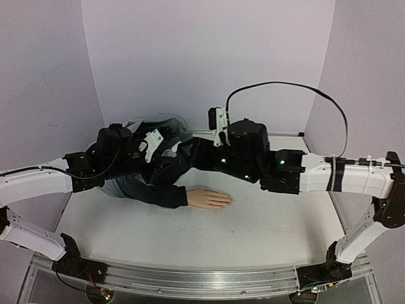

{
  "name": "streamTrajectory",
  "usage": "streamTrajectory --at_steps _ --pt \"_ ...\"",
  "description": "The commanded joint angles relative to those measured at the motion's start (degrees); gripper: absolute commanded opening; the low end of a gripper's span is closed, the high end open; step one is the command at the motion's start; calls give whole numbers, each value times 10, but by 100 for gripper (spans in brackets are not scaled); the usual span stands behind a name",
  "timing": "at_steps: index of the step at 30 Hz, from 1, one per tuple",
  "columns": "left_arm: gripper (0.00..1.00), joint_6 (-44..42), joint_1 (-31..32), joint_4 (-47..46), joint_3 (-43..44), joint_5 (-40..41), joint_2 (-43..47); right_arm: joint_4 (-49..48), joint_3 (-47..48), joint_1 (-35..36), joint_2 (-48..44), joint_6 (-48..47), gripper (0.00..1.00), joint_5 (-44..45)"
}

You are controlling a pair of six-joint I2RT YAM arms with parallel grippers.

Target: Paint the nails

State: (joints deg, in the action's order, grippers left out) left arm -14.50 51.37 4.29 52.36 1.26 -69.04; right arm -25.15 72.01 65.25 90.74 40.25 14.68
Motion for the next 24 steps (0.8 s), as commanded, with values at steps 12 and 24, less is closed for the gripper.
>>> streamTrajectory --at_steps 12,24 --pt "0 10 -6 -62 26 -280 4 -11 -101 -139 -135 -229 92 -414" --pt "0 17 -6 -62 29 -314 -3 -119 -94 -139 -80 -192 63 -525"
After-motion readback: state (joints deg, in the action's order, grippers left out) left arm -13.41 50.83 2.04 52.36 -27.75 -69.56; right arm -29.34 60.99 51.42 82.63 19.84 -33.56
